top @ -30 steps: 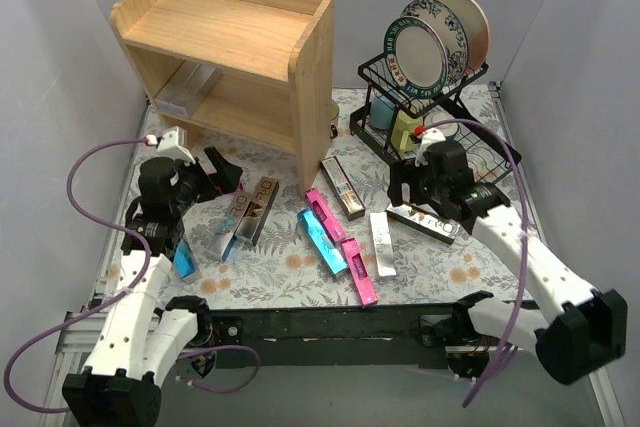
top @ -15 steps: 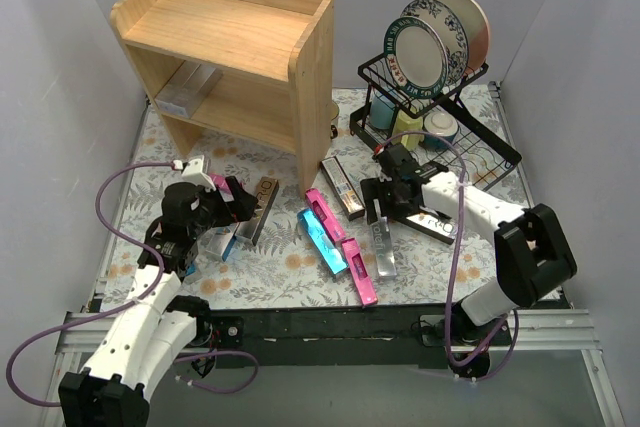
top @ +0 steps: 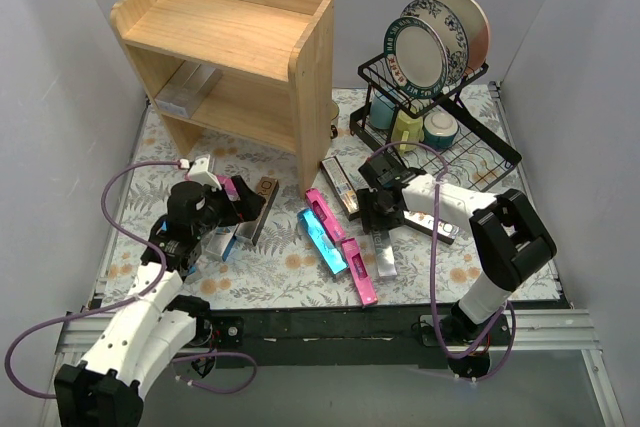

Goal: Place and organize the toothpastes onto the shelf
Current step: Pick up the toothpaste from the center of the board.

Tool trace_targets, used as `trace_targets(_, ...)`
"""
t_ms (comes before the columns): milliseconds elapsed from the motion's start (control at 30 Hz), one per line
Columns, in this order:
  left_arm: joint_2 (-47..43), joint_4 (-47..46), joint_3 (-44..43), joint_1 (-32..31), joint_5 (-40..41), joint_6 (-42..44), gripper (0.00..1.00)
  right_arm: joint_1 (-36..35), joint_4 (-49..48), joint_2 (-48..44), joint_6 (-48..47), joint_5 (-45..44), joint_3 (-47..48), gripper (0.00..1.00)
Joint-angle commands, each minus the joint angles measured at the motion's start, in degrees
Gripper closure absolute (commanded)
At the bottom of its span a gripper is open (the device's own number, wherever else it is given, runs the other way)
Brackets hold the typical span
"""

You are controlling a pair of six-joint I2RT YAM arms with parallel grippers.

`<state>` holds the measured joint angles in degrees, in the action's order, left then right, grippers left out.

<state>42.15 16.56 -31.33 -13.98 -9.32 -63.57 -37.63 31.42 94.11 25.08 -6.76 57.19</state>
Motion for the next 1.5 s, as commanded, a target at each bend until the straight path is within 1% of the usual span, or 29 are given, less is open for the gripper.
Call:
trace_targets(0,0.74,-0.91,-0.66,-5.33,0.7,-4.71,0.02,-0.69,-1.62,0.55,1.99,-4.48,-1.55,0.39)
trace_targets(33,1.35,-0.91,-1.18,-6.66,1.67,-5.24,0.02,-0.78,-1.71,0.64,2.08,-5.09,-1.81,0.4)
trace_targets(67,1.7,-0.91,-1.45,-10.07,3.07,-5.94,0.02,-0.69,-1.89,0.64,2.08,-5.36,-2.25,0.41)
trace_targets(133,2.93,-0.91,-2.41,-13.86,7.72,-7.53,0.02,-0.78,-2.33,0.64,2.17,-5.63,-2.78,0.46)
trace_targets(167,4.68,-0.83,-3.38,-17.8,8.61,-8.14,0.02,-0.78,-2.33,0.64,2.25,-5.63,-2.87,0.49)
trace_targets(200,5.56,-0.82,-3.99,-19.84,13.58,-8.76,0.02,-0.78,-2.33,0.55,2.25,-5.63,-2.96,0.57)
trace_targets(233,6.53,-0.82,-4.52,-21.77,15.19,-10.33,0.02,-0.78,-2.15,0.12,2.25,-5.45,-2.96,0.61)
trace_targets(267,9.06,-0.82,-5.92,-25.88,16.86,-10.95,0.02,-0.78,-1.72,-0.06,2.25,-5.54,-2.79,0.65)
trace_targets(300,10.31,-0.82,-6.72,-28.1,18.88,-11.74,0.02,-0.78,-1.54,-0.41,2.25,-5.54,-2.26,0.69)
trace_targets(333,11.89,-0.82,-7.51,-30.3,22.47,-12.97,0.02,-0.78,-0.41,-1.28,2.17,-5.54,-1.91,0.69)
trace_targets(367,13.29,-0.82,-9.43,-34.76,24.59,-13.76,0.02,-0.78,0.04,-1.9,2.17,-5.54,-1.47,0.69)
trace_targets(400,16.18,-0.82,-10.32,-37.06,26.53,-14.38,0.02,-0.69,0.57,-2.52,2.25,-5.54,-0.42,0.69)
trace_targets(433,17.43,-0.82,-11.46,-39.35,30.64,-15.08,0.02,-0.69,0.92,-3.92,2.25,-5.28,0.11,0.69)
trace_targets(467,18.92,-0.91,-12.51,-43.64,32.68,-16.4,0.02,-0.78,1.53,-4.63,2.34,-5.19,0.64,0.69)
trace_targets(533,23.05,-0.91,-15.85,-47.96,37.24,-16.67,0.02,-0.78,2.5,-6.03,2.43,-5.28,3.18,0.69)
trace_targets(567,24.8,-0.83,-17.0,-50.07,41.45,-16.59,0.02,-0.78,3.72,-6.39,2.43,-5.54,4.32,0.69)
trace_targets(600,26.21,-0.65,-19.62,-53.66,43.84,-16.32,0.02,-0.78,4.17,-6.65,2.52,-5.8,5.2,0.69)
trace_targets(667,30.96,-0.21,-22.53,-57.8,49.1,-16.06,0.02,-0.69,5.05,-7.36,2.43,-6.33,7.57,0.69)
trace_targets(700,32.45,0.05,-23.94,-58.96,50.53,-15.27,0.02,-0.69,5.58,-7.44,2.69,-6.33,8.28,0.69)
trace_targets(733,35.95,0.23,-26.91,-60.19,51.93,-14.83,0.02,-0.61,5.67,-7.62,2.87,-5.98,9.07,0.69)
trace_targets(767,37.46,0.4,-28.33,-62.38,55.26,-14.04,0.02,-0.52,5.93,-7.79,3.13,-5.63,10.04,0.69)
trace_targets(833,40.89,1.19,-32.36,-64.32,58.09,-11.93,0.02,-0.52,5.41,-8.49,4.1,-4.75,10.66,0.69)
trace_targets(900,45.02,2.07,-34.57,-66.7,61.51,-10.7,0.02,-0.34,4.71,-9.02,4.97,-4.14,10.92,0.69)
trace_targets(1067,52.05,2.6,-39.58,-69.78,65.65,-7.54,0.02,1.24,4.61,-10.08,5.86,-1.33,12.68,0.69)
trace_targets(1200,57.32,4.88,-43.8,-71.1,70.66,-5.6,0.02,2.03,3.83,-10.87,6.91,0.96,13.3,0.69)
trace_targets(1233,58.3,5.24,-44.42,-71.19,72.93,-5.08,0.02,2.38,3.65,-11.31,7.0,2.18,13.13,0.69)
trace_targets(1333,61.64,8.31,-47.41,-71.63,74.71,-5.68,0.02,2.91,2.95,-12.01,7.53,3.59,12.77,0.69)
trace_targets(1467,64.1,9.19,-49.44,-71.71,77.16,-5.86,0.02,3.52,1.81,-13.16,8.31,5.62,11.29,0.69)
